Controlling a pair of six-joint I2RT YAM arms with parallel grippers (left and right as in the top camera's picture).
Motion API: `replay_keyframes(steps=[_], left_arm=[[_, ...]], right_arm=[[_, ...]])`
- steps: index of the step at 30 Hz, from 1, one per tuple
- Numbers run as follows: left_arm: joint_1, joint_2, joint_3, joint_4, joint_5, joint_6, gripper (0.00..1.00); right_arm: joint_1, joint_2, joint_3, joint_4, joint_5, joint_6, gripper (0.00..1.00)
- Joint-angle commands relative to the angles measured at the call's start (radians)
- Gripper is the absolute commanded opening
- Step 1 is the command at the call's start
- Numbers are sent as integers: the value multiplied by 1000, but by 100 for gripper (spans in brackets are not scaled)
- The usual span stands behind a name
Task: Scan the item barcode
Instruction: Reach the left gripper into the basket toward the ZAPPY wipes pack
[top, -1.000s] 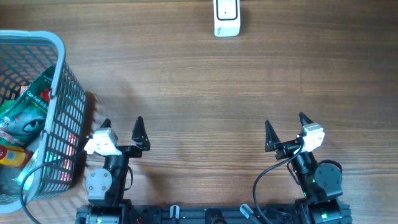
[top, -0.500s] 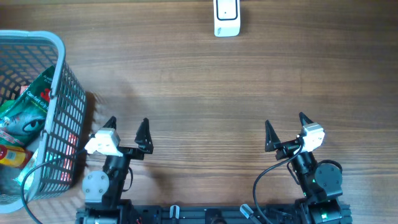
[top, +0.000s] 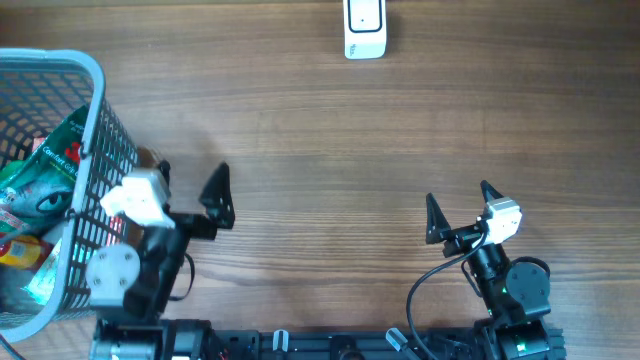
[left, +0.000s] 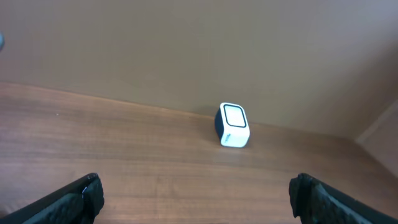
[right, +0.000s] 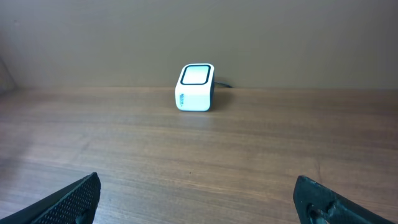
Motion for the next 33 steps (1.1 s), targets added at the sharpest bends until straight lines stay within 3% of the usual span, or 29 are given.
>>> replay_keyframes(steps=[1, 5, 9, 16, 19, 21, 23, 26, 30, 33], left_arm=[[5, 209, 223, -78, 5, -7, 100], [5, 414, 552, -363, -44, -7, 100], [5, 446, 583, -565, -40, -8, 100], [5, 449, 583, -566, -48, -16, 100], [8, 452, 624, -535, -346, -211, 100], [32, 470, 696, -536, -472, -238, 100], [97, 503, 778, -555, -571, -253, 99], [274, 563, 849, -614, -586, -306, 100], [598, 713, 851, -754, -398, -358, 100], [682, 842, 851, -835, -380, -357, 100]], right_arm=[[3, 0, -1, 2, -15, 17, 100], [3, 0, -1, 2, -15, 17, 100], [3, 0, -1, 2, -15, 17, 100], [3, 0, -1, 2, -15, 17, 100], [3, 0, -1, 2, -15, 17, 100], [3, 0, -1, 2, -15, 17, 100], [3, 0, -1, 2, -15, 17, 100], [3, 0, -1, 2, -15, 17, 100], [3, 0, -1, 2, -15, 17, 100], [3, 0, -1, 2, -15, 17, 100]])
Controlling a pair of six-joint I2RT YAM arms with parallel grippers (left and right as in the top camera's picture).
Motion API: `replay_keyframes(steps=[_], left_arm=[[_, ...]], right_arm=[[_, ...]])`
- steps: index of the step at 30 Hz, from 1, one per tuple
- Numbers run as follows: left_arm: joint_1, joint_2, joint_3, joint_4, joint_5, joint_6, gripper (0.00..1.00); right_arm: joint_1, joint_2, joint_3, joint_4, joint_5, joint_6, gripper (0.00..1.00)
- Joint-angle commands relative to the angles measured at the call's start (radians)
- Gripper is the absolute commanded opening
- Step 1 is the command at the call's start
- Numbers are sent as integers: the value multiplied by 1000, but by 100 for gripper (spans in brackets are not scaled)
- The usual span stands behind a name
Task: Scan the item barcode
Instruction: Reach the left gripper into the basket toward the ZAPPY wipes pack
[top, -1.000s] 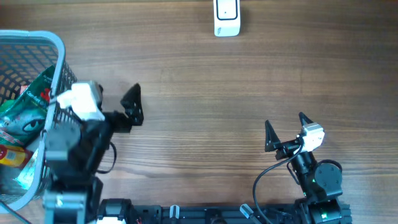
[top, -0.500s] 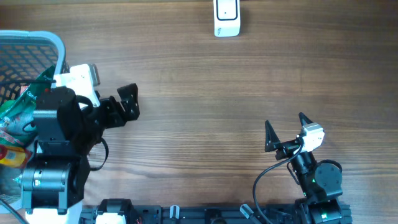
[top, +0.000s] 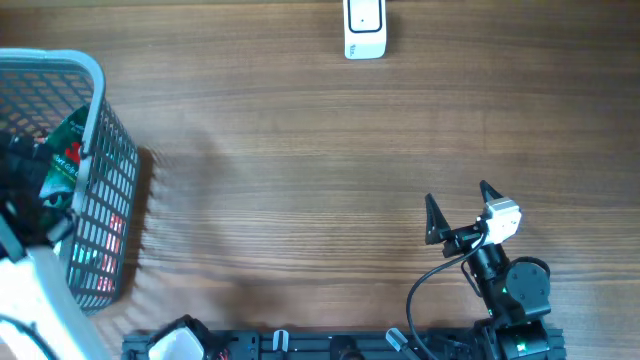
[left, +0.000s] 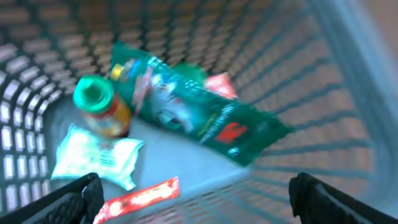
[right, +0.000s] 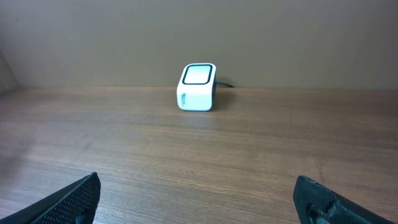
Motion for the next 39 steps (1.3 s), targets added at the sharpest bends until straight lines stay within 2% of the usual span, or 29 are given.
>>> replay_keyframes(steps=[1, 5, 9, 15, 25, 35, 39], left_arm=[[69, 134, 3, -74, 58, -22, 100], [119, 344, 3, -179, 2, -47, 100], [177, 442, 2, -194, 2, -12, 100], [187, 479, -44, -147, -25, 66, 100], [187, 483, -235, -5, -32, 67, 91], [187, 547, -314, 122, -61, 90, 92], [187, 608, -314, 134, -27, 90, 84]], right_arm=[[3, 0, -1, 3, -7, 16, 100], [3, 0, -1, 3, -7, 16, 100], [3, 0, -1, 3, -7, 16, 100], [3, 0, -1, 3, -7, 16, 100], [3, 0, -1, 3, -7, 16, 100], [3, 0, -1, 3, -7, 16, 100], [3, 0, -1, 3, -7, 16, 100]])
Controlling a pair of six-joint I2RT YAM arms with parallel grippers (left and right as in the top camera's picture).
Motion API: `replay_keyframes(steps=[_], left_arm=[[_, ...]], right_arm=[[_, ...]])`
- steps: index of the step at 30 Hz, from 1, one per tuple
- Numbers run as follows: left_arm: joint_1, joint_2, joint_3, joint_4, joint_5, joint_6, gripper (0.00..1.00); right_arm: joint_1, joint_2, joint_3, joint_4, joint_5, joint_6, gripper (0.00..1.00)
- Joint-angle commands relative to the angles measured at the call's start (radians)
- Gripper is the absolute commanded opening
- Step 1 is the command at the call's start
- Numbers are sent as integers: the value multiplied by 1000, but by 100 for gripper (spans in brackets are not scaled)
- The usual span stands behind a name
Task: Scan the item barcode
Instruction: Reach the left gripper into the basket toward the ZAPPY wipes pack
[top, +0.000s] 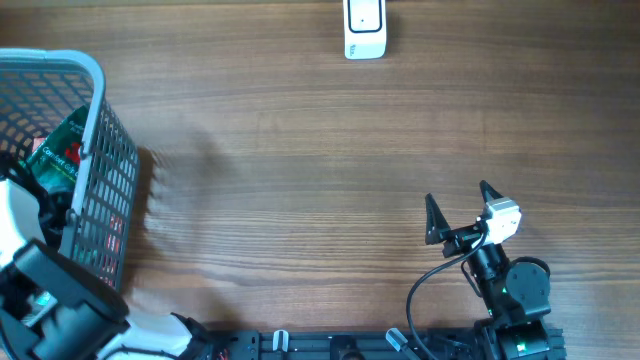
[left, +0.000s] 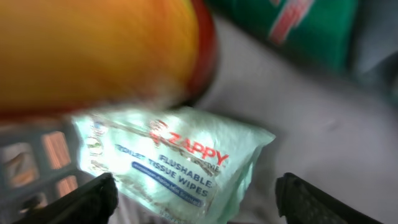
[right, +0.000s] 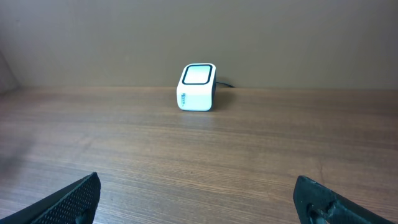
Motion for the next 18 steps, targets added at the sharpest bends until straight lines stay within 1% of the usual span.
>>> replay_keyframes(steps=[1, 3, 5, 7, 8, 9, 10, 14, 18], left_arm=[[3, 86, -33, 2, 76, 10, 84], [3, 109, -33, -12, 79, 10, 80], [3, 111, -36, -16, 79, 10, 72], [3, 111, -37, -16, 77, 11, 52], [3, 111, -37, -19, 69, 11, 33], [3, 111, -37, -26, 55, 10, 16], [3, 109, -37, -37, 24, 10, 4], [3, 64, -10, -66, 29, -21, 4], [-8, -55, 101, -108, 148, -20, 4]], right_arm=[[3, 0, -1, 3, -7, 16, 100], [3, 0, -1, 3, -7, 17, 100], [3, 0, -1, 3, -7, 17, 100], [3, 0, -1, 3, -7, 17, 100], [3, 0, -1, 3, -7, 17, 99], [3, 0, -1, 3, -7, 17, 100], [3, 0, -1, 3, -7, 17, 100], [3, 0, -1, 3, -7, 17, 100], [3, 0, -1, 3, -7, 17, 100]])
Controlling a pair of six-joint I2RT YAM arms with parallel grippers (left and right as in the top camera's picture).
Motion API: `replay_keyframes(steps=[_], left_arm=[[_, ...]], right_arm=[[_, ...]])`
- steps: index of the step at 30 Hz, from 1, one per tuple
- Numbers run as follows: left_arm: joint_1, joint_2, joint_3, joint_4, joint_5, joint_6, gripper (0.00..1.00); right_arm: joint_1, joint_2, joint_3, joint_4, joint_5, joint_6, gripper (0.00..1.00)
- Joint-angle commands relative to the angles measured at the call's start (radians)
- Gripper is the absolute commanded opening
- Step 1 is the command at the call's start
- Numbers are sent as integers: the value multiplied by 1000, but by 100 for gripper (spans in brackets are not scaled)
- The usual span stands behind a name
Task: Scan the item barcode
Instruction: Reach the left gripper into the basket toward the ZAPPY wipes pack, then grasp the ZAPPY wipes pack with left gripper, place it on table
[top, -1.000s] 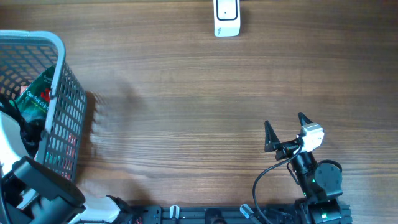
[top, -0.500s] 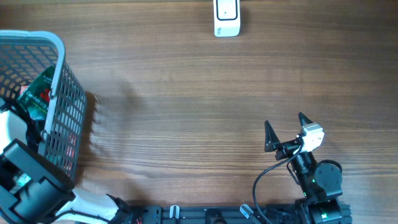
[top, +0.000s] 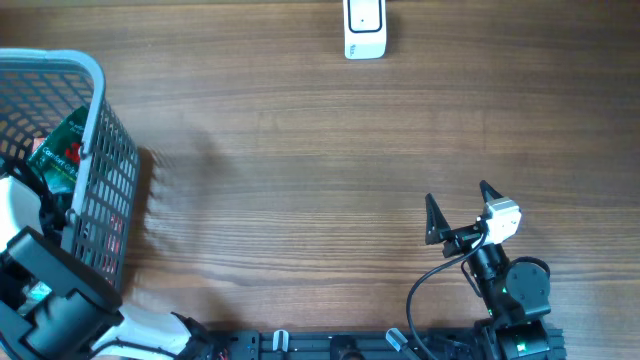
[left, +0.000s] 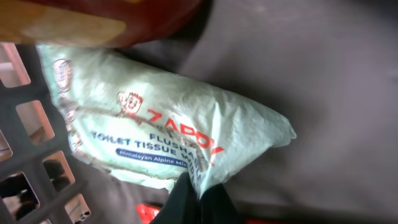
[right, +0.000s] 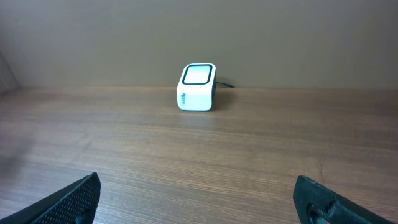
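Observation:
In the left wrist view, a pale green pack of flushable wipes (left: 155, 134) lies on the floor of the grey mesh basket (top: 95, 75). My left gripper (left: 198, 193) is shut on the pack's crimped edge. From overhead only the left arm's body (top: 40, 290) shows, reaching into the basket. The white scanner (top: 364, 28) stands at the table's far edge, its window (right: 197, 74) facing my right gripper (right: 196, 183). That gripper stands open and empty near the front right (top: 458, 205).
A green snack bag (top: 60, 150) leans inside the basket. An orange and red bottle (left: 93, 15) lies just above the wipes pack, and a red packet (left: 149, 211) lies beneath the fingers. The basket wall (left: 25, 155) is close on the left.
My left gripper was open over the wipes pack; now its fingers are closed on the pack's edge. The right arm has not moved.
My left gripper first stood open over the table, facing the scanner. Then it was above the basket, looking down at the items. Then it was low inside, open over the wipes pack, and now it is shut on that pack. The right arm stayed still.

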Motion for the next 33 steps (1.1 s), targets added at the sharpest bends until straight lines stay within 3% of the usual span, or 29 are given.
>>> replay_keyframes(steps=[1, 7, 11, 18, 22, 26, 29, 33], left_arm=[[-12, -138, 116, -14, 130, -21, 4], [-103, -412, 232, 52, 257, -21, 4], [-179, -622, 237, 182, 341, -21, 4], [-326, -843, 237, 325, 573, -20, 4], [-528, -859, 237, 323, 697, -7, 4], [-784, -821, 237, 258, 696, 147, 4], [-986, -734, 237, 127, 630, 262, 4], [-1178, -554, 234, -16, 465, 328, 4]], right_arm=[[3, 0, -1, 3, -7, 17, 100], [3, 0, -1, 3, -7, 17, 100], [3, 0, -1, 3, -7, 17, 100], [3, 0, -1, 3, -7, 16, 99], [3, 0, -1, 3, -7, 17, 100], [3, 0, -1, 3, -7, 17, 100], [3, 0, -1, 3, -7, 17, 100], [3, 0, -1, 3, -7, 17, 100]])
